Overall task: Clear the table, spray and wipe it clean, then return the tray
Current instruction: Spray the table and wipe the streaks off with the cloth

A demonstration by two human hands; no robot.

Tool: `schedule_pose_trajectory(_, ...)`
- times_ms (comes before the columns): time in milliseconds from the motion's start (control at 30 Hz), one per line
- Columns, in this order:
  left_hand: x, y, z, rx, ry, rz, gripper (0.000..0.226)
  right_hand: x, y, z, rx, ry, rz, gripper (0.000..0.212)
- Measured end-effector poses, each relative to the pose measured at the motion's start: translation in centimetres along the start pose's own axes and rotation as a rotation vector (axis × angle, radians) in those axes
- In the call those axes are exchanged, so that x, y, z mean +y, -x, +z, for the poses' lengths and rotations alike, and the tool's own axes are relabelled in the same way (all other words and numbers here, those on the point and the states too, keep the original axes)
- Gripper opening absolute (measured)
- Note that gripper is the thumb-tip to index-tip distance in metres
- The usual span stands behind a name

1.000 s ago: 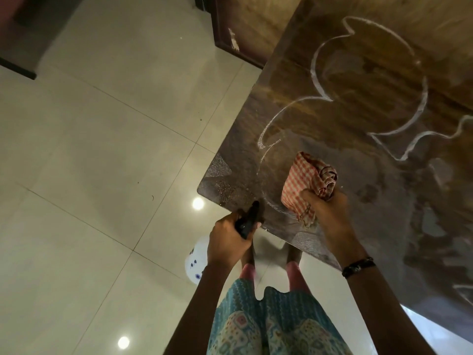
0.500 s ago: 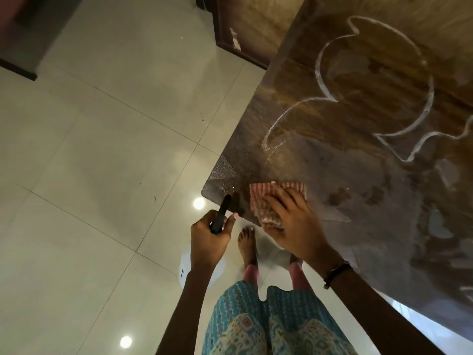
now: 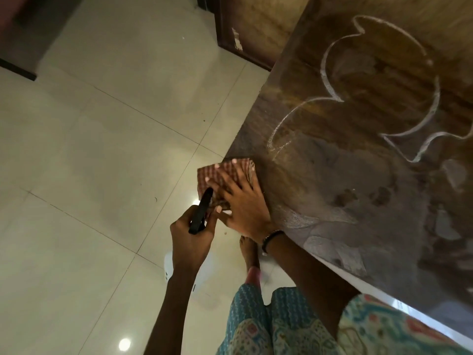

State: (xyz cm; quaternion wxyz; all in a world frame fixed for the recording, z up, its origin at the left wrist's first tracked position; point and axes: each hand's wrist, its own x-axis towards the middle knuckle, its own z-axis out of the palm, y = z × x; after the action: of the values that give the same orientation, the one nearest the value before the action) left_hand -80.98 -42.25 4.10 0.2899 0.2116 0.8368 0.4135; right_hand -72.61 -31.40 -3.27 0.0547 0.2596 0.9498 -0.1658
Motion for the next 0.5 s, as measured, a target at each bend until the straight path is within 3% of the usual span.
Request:
schedule_pose_trajectory(133, 0.2, -0.1, -0.4, -0.002, 0.006, -0.028, 0.027, 3.0, 7.2, 1.0, -0.047, 0.055, -0.124, 0.062)
schedule_pose_trajectory(233, 0.3, -0.2, -0.4, -0.031, 0.031, -0.056, 0.022, 6.3, 9.5, 0.2, -0.012, -0.037, -0.002, 0.058)
schedule_pose_trajectory(367, 0.5, -0.5, -0.1, -0.045, 0.031, -0.035, 0.024, 5.3, 4.4, -0.6, 0.043, -0.086, 0.208, 0.062)
schedule_pose_trajectory(500, 0.5, -0.7, 0.1, -0.047, 0.020, 0.016, 0.029, 1.8, -0.6, -0.2, 0.048, -0.022, 0.143, 0.068)
